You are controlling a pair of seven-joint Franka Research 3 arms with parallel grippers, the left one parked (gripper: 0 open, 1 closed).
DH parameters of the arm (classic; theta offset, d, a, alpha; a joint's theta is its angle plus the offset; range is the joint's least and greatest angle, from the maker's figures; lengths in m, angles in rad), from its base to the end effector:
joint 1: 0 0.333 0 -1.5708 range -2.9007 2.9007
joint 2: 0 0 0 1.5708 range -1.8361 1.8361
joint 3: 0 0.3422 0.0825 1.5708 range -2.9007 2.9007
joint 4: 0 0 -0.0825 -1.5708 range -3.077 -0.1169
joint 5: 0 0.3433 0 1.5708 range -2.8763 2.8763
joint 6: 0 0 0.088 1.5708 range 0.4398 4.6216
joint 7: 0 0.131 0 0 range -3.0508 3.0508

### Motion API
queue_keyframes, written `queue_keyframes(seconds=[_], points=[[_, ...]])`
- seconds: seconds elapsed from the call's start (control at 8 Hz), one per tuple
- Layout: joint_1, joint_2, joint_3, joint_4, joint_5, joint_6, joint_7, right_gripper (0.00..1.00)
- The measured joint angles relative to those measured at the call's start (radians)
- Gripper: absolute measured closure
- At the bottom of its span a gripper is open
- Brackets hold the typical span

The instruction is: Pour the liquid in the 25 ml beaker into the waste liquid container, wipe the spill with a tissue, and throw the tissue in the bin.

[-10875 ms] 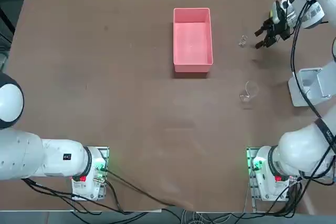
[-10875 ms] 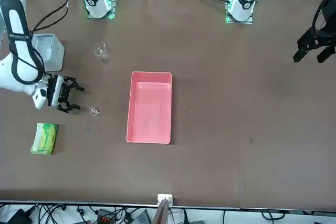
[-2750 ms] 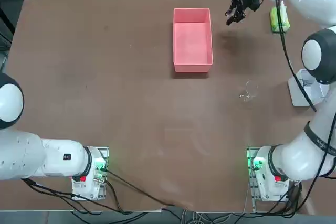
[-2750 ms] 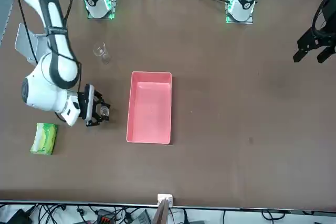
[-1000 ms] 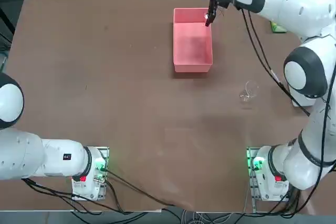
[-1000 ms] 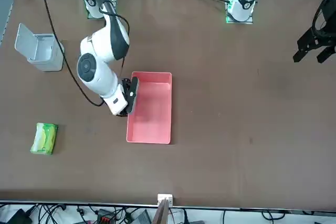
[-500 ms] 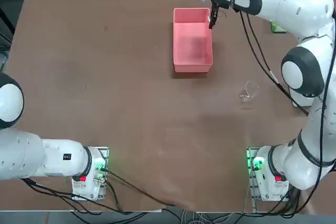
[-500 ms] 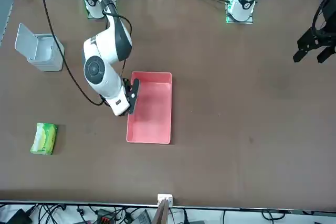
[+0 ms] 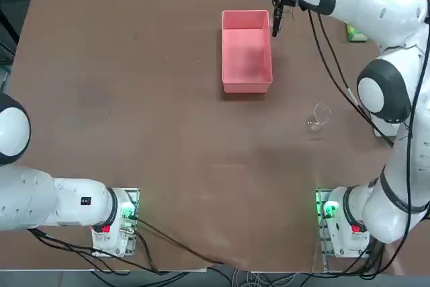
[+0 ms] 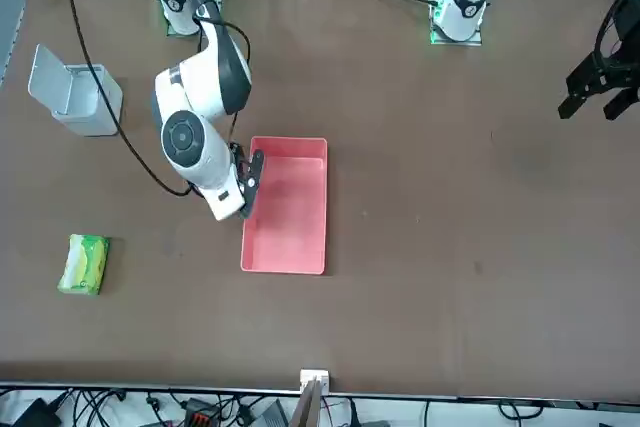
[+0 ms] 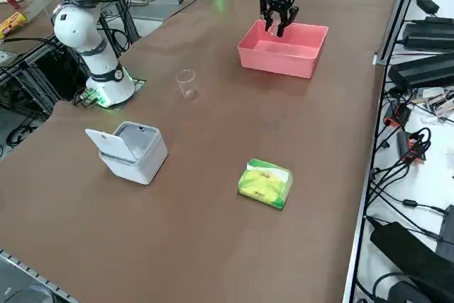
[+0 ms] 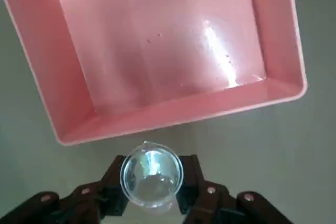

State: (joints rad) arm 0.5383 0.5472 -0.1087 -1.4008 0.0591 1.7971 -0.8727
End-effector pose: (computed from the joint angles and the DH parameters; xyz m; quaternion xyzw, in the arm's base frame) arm 0.5962 0.2953 0.3913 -0.7950 -0.6021 0.0721 0.0157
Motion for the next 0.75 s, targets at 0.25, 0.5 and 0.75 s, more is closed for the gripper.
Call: queue_keyframes(seconds=[0.25,0.5,0.75], points=[[0.005,0.013,0.0,0.026,-0.033,-0.021,0.006,0.53],[0.012,0.024,0.0,0.035,-0.046,-0.059,0.03,0.53],[0.017,0.044,0.0,0.075,-0.055,-0.122,0.059,0.53]])
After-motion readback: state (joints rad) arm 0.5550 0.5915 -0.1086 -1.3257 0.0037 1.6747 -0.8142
